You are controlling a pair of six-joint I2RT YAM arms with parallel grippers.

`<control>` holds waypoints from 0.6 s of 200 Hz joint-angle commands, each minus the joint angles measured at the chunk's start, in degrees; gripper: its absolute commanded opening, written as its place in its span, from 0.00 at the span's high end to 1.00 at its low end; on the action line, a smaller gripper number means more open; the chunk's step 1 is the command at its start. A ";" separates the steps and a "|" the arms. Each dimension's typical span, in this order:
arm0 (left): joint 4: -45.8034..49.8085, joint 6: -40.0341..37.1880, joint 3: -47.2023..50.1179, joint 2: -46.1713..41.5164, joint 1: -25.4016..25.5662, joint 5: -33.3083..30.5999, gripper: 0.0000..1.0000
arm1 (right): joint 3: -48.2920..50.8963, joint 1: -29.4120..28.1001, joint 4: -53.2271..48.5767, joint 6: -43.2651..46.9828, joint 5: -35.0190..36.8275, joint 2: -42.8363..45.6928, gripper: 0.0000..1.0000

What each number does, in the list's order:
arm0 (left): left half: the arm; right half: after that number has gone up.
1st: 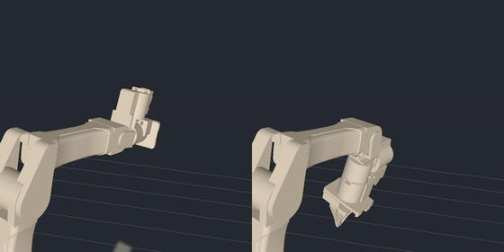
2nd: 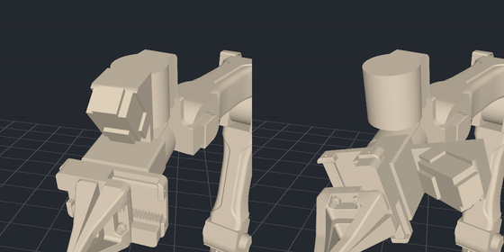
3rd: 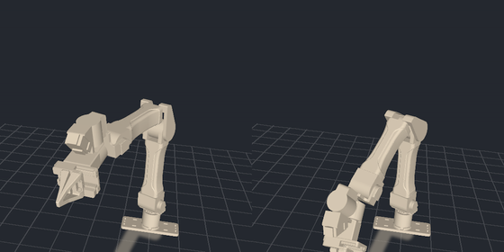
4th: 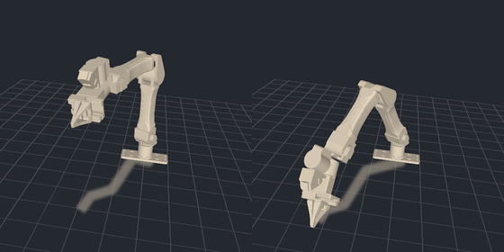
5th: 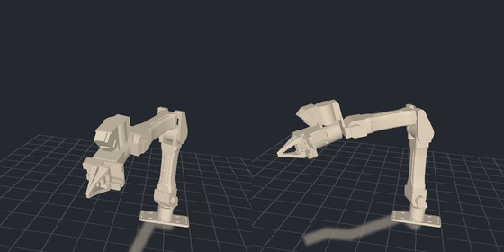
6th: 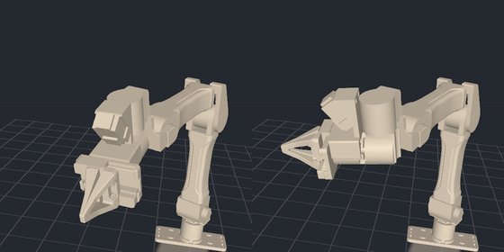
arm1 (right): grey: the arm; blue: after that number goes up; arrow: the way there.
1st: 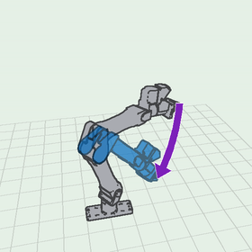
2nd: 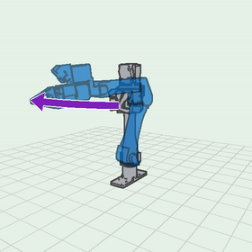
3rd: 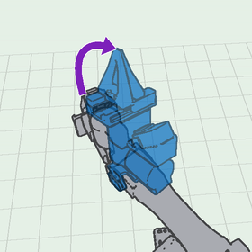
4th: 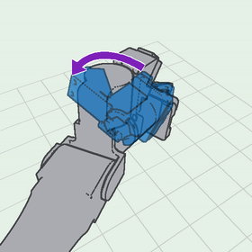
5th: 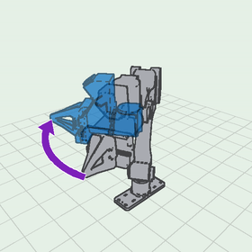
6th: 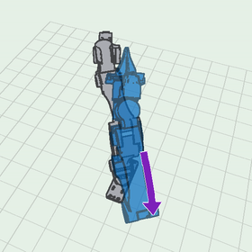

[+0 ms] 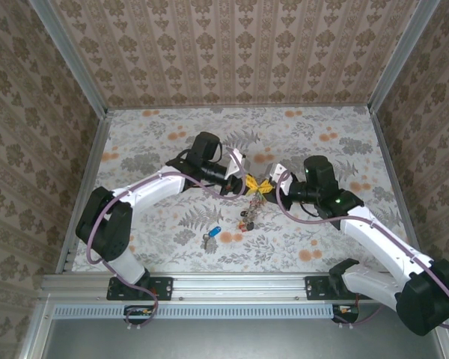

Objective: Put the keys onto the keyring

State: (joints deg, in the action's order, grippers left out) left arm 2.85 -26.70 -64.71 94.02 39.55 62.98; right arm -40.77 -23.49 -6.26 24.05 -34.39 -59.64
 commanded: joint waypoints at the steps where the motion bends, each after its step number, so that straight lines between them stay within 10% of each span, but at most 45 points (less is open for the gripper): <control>1: -8.04 4.36 0.65 -1.88 -0.34 6.91 1.00 | 1.71 1.21 5.39 -2.66 -2.33 1.19 0.90; 120: 13.30 -9.90 -5.49 -0.35 1.13 -5.90 0.78 | -7.97 -1.03 -10.05 5.88 1.34 -2.32 1.00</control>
State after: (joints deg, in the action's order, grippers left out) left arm 9.54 -31.73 -67.77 94.02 40.10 59.51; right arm -44.69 -23.73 -13.34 26.87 -34.06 -61.60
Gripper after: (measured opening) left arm 0.211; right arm 0.067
